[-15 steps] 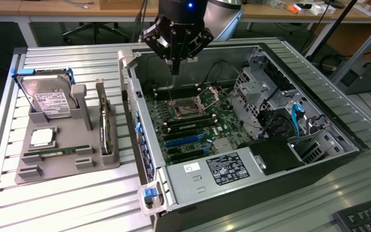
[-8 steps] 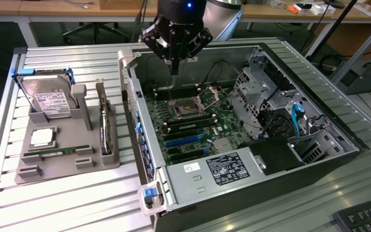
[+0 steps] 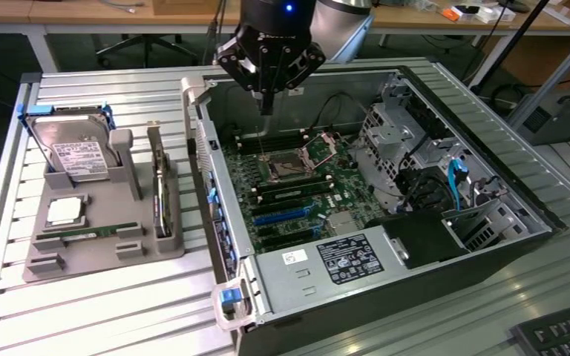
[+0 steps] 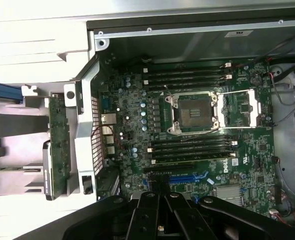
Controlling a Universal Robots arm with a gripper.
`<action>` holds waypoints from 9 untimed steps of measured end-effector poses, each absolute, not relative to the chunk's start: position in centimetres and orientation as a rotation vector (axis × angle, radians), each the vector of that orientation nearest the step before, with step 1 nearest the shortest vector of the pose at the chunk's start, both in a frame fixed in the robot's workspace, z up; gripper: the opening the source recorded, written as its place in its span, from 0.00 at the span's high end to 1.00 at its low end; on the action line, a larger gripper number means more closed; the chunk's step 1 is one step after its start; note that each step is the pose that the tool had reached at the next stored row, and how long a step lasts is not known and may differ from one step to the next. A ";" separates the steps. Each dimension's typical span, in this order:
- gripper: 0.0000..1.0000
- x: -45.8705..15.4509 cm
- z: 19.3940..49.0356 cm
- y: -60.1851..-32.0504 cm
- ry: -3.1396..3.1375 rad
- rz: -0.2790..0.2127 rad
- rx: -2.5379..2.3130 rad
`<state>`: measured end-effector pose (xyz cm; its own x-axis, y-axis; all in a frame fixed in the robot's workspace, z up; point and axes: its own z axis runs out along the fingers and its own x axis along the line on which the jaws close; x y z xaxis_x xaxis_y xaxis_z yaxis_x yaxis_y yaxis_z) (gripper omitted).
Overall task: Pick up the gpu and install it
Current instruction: 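Reach for the gpu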
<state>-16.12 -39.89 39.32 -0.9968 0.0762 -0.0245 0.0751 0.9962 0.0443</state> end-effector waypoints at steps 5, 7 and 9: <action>0.89 -16.3 39.3 -39.9 3.112 0.068 0.118; 0.89 -16.3 39.3 -39.9 3.112 0.068 0.118; 0.89 -16.4 39.3 -39.9 3.112 0.068 0.118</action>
